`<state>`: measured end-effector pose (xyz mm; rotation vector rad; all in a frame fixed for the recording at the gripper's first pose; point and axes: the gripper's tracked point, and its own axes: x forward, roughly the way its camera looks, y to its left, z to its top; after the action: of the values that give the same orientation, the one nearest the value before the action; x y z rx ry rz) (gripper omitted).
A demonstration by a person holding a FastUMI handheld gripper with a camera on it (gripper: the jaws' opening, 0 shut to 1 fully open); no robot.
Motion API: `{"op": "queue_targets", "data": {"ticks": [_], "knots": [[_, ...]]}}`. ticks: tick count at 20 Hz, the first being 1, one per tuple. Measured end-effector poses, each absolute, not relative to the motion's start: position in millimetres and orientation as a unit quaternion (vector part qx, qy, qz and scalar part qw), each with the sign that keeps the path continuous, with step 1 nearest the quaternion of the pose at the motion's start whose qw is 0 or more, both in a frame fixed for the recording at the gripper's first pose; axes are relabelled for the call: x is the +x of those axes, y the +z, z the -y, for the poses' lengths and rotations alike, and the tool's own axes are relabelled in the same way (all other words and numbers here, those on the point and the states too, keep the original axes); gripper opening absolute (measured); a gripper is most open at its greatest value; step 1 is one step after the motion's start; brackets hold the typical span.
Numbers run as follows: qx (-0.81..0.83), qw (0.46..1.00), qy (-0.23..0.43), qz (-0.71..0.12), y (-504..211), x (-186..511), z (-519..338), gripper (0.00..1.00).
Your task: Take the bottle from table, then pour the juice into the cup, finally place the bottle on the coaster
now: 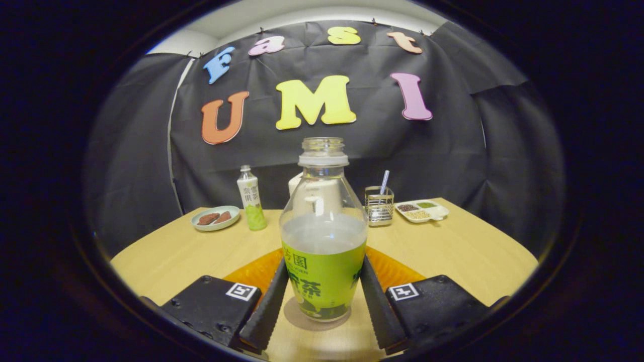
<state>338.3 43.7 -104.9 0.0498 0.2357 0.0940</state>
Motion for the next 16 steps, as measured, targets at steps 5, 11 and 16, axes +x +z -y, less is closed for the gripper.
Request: {"op": "queue_targets", "data": {"ticks": [5, 11, 16], "knots": [[0.024, 0.992, 0.051, -0.109, -111.0, 339.9, -46.8, 0.81], [0.007, 0.992, 0.050, -0.117, -125.5, 339.8, -54.5, 0.81], [0.016, 0.991, 0.052, -0.120, -128.6, 340.2, -60.0, 0.83]]}}
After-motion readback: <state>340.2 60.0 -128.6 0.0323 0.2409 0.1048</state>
